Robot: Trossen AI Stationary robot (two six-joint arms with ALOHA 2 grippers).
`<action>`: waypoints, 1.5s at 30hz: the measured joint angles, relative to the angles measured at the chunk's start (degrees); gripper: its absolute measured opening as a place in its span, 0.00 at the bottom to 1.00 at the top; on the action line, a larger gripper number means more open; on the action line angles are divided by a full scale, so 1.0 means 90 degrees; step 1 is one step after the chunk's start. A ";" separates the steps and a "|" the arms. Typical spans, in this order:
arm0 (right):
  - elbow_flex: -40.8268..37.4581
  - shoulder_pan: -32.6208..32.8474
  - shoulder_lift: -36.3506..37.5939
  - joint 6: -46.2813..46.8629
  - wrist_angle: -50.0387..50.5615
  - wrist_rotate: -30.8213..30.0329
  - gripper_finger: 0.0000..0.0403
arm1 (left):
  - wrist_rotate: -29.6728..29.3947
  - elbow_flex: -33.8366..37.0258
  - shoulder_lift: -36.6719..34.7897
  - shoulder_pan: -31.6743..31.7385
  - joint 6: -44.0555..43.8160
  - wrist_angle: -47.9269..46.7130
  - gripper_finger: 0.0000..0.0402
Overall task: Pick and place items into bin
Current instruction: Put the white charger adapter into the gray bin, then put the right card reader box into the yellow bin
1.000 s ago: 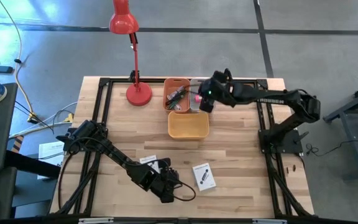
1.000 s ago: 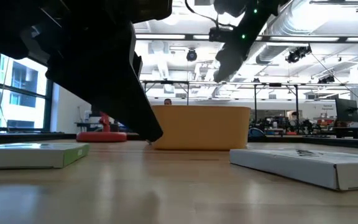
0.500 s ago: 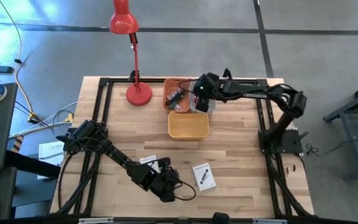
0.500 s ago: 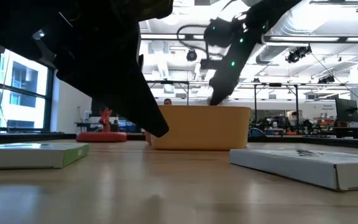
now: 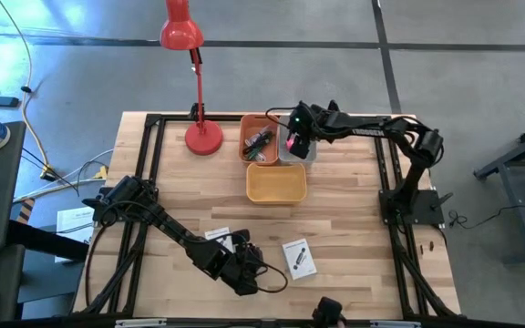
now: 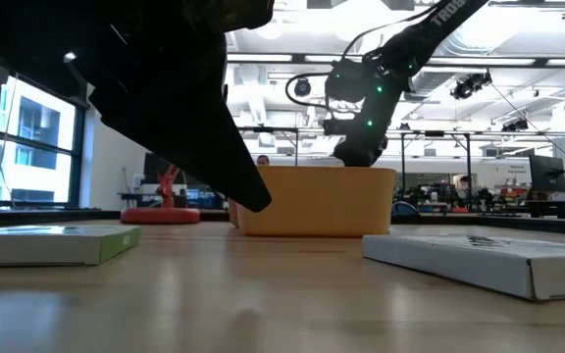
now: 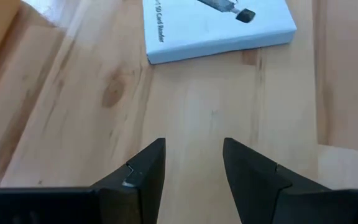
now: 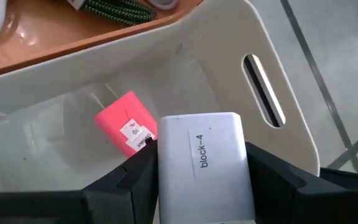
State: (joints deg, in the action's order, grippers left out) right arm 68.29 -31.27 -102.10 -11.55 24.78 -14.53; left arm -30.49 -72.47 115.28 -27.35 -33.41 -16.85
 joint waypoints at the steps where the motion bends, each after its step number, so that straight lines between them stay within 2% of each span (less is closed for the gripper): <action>1: 0.0000 0.0000 0.0000 -0.0036 -0.0001 0.0016 0.46 | -0.0031 0.0000 0.0000 0.0001 0.0000 -0.0001 0.37; 10: 0.0000 0.0002 0.0000 -0.0103 -0.0195 0.0223 0.46 | -0.0075 0.0000 0.0000 0.0002 0.0007 -0.0004 0.37; 16: 0.0000 0.0002 0.0000 -0.0105 -0.0297 0.0855 0.47 | -0.0074 0.0000 0.0000 0.0000 0.0010 -0.0001 0.37; 25: 0.0000 0.0000 0.0002 -0.0050 -0.0224 0.0899 0.60 | -0.0074 0.0000 0.0000 0.0000 0.0008 0.0001 0.37; 31: -0.0006 0.0000 0.0092 0.0122 -0.0124 0.0911 0.62 | -0.0065 0.0000 0.0000 0.0000 -0.0003 0.0035 0.37; 35: -0.0010 0.0065 0.0578 0.0220 0.0030 0.1126 0.62 | 0.0075 0.0000 0.0000 0.0000 0.0105 0.0273 0.37; 38: -0.0010 0.0180 0.1216 0.0409 0.0415 0.1546 0.62 | 0.0274 -0.0002 0.0000 0.0002 0.0494 0.0748 0.37; 45: 0.0000 0.0775 0.2870 0.1354 0.1974 0.2495 0.63 | 0.0220 -0.0002 0.0000 0.0067 0.0903 0.1224 0.37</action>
State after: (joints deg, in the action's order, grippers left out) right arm 68.29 -24.29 -76.27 0.64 42.54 7.93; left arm -28.51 -72.49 115.28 -26.75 -25.29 -5.84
